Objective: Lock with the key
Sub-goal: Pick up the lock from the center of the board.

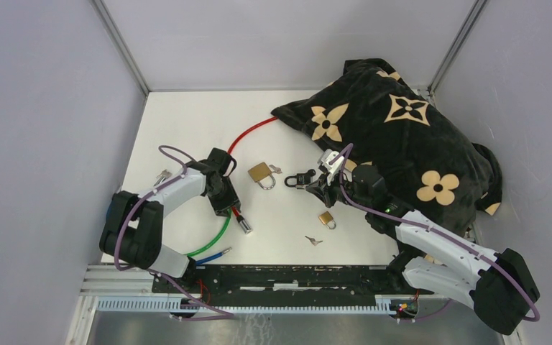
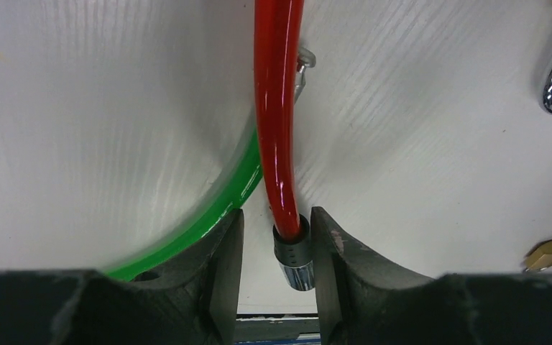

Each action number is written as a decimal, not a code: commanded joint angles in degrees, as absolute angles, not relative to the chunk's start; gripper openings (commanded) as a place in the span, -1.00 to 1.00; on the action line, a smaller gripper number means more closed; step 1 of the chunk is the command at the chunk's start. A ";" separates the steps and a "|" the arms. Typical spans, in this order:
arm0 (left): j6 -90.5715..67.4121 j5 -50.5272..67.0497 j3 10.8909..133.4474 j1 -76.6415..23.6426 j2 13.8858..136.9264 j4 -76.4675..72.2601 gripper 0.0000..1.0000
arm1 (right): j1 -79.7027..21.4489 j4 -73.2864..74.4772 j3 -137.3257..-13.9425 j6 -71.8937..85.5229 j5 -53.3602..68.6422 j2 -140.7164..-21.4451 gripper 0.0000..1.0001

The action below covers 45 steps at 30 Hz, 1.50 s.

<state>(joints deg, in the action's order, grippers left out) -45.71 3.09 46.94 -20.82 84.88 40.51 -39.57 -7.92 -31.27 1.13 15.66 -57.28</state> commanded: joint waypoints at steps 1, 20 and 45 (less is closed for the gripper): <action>-48.09 1.15 44.30 -20.93 86.95 36.49 -0.10 | -39.35 -9.13 -31.75 0.55 16.35 -56.22 -1.00; -59.56 16.82 40.61 -17.61 80.01 16.92 -0.97 | -39.50 -15.63 -33.40 7.33 19.56 -60.77 -1.00; -85.01 24.76 15.73 -11.43 59.57 -31.11 -0.96 | -46.24 -37.66 -30.62 13.77 26.91 -74.81 -1.00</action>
